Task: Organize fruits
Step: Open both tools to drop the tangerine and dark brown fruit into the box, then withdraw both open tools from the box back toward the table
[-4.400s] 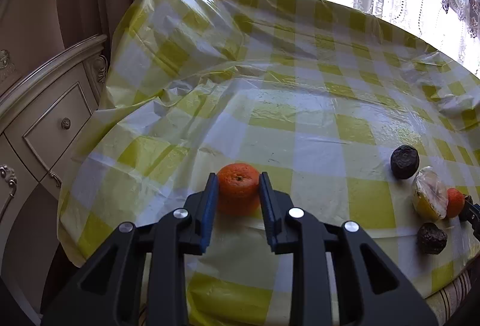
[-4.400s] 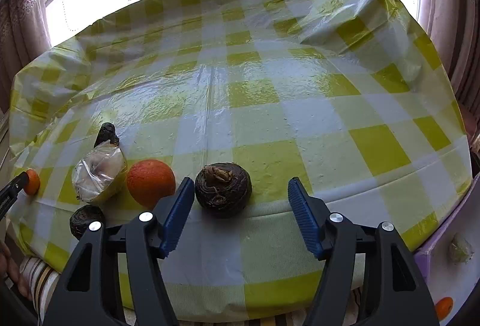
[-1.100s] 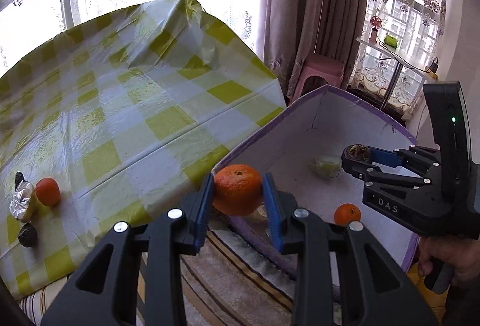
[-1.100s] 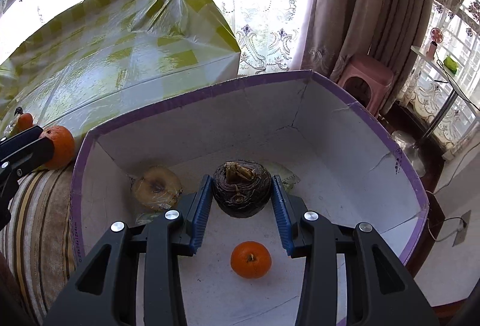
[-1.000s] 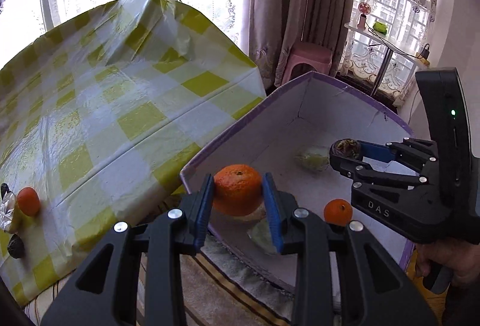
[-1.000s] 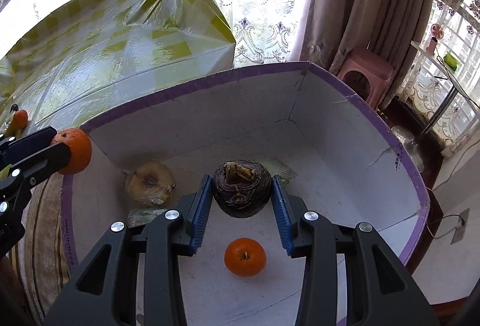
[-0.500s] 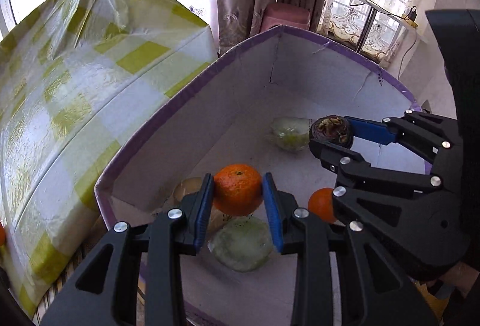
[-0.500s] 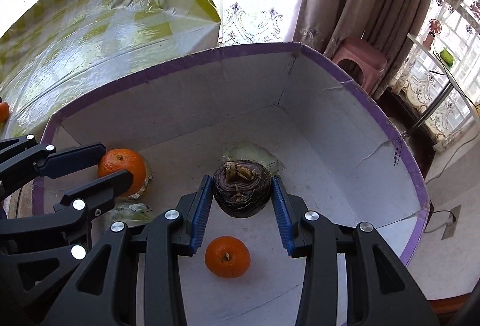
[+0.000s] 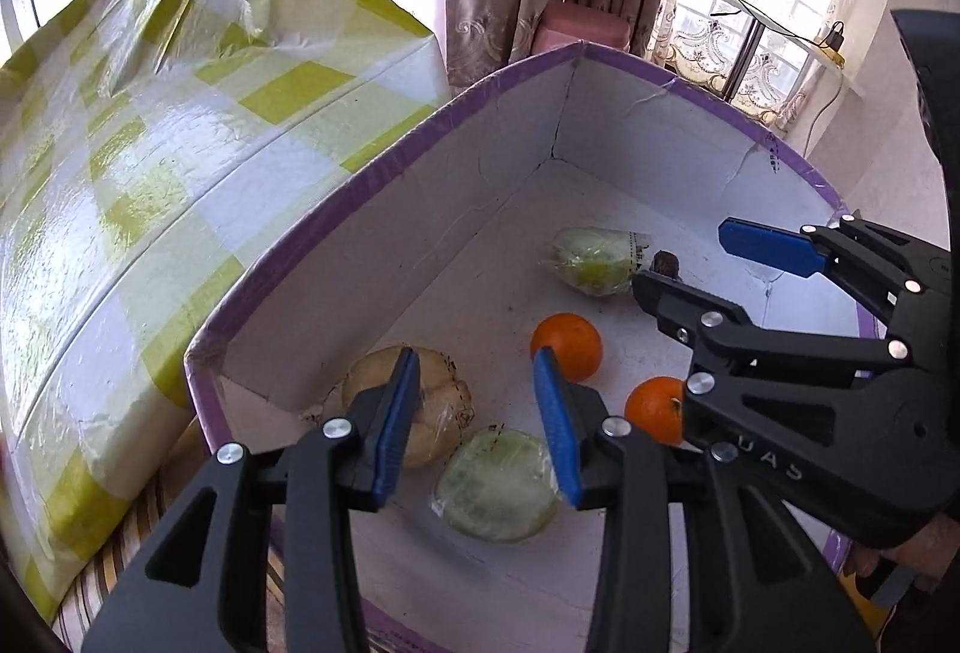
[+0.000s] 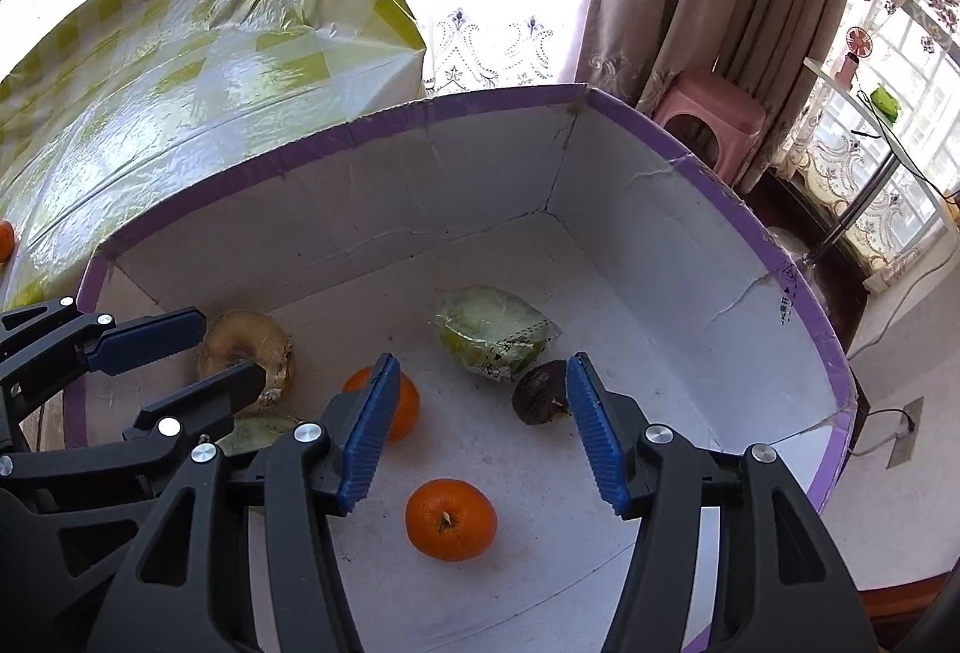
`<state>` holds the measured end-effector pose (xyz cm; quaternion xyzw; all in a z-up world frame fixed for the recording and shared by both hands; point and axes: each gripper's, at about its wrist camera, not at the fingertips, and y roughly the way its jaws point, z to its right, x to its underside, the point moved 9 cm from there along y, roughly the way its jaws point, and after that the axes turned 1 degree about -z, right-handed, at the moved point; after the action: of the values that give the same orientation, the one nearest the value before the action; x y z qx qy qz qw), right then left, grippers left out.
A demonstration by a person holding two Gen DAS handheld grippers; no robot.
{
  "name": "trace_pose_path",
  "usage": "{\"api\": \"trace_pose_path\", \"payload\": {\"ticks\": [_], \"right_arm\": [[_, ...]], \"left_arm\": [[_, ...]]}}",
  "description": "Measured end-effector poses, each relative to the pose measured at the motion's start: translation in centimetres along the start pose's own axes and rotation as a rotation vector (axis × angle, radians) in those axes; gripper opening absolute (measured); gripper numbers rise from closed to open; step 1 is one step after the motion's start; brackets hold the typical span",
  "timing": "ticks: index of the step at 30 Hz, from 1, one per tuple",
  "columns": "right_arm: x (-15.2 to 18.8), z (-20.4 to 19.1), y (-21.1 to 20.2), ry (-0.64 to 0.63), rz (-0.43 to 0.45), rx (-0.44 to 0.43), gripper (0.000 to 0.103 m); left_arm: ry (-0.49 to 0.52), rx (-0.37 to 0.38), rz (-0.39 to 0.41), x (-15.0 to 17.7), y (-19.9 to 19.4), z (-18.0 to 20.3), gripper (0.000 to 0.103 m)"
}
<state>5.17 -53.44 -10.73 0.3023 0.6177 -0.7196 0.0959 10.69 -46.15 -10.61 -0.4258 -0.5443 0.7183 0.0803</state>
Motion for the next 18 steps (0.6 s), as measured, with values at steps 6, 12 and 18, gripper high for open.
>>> {"api": "trace_pose_path", "payload": {"ticks": [6,12,18], "right_arm": [[-0.3,0.6,-0.4,0.05,0.024,-0.021,0.07],[-0.7,0.8,-0.9,0.072,0.042,-0.025,0.082],[-1.6,0.9,-2.6,0.07,0.098,-0.014,0.087]], "left_arm": [[-0.068,0.001,0.055,-0.2,-1.4,-1.3,0.068],[-0.089,0.007,0.096,-0.6,-2.7,-1.8,0.072],[-0.092,0.008,0.176,-1.1,-5.0,-2.1,0.077]]}}
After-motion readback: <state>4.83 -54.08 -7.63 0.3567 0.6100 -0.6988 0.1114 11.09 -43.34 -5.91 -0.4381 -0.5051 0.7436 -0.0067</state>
